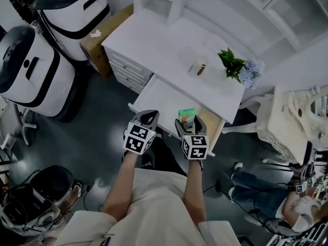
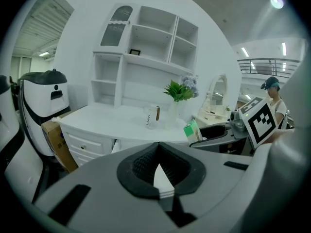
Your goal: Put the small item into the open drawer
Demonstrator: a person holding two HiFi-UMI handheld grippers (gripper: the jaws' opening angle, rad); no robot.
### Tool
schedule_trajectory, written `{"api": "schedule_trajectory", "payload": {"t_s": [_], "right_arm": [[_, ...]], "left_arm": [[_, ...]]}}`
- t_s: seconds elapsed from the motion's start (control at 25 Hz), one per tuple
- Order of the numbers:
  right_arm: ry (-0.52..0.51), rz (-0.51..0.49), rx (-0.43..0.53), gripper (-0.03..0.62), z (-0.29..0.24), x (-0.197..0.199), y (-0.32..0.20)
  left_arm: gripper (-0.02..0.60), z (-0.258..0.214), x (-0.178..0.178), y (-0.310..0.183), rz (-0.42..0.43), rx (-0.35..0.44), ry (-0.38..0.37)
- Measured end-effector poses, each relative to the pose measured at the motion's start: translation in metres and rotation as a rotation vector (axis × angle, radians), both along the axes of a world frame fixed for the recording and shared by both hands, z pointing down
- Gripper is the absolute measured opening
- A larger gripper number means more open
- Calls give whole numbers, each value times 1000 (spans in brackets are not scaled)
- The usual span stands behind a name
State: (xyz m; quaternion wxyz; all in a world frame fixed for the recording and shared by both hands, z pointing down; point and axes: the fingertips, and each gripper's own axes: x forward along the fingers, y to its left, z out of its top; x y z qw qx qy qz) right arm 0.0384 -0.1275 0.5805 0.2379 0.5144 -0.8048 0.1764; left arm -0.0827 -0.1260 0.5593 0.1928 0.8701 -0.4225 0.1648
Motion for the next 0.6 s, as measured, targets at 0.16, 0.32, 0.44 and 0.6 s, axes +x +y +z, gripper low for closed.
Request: {"api": "schedule_trajectory", "payload": {"t_s": [0.16,0.32,0.44,0.6], "right_arm": [[34,-63,-24,368,-1,-6,-17],[39,-114,-59,368,10,-9,-37],[17,-161,-110,368,23,-15,-48],[84,-269,-154,368,42,-17,-66]], "left_arm": [[15,5,-2,-11,-7,-32,7],[15,13,-2,-25,-2,-62,1],[15,25,-9,-32,-10,-97,-8],[15,30,-14,-49,-22,-104,-33]]}}
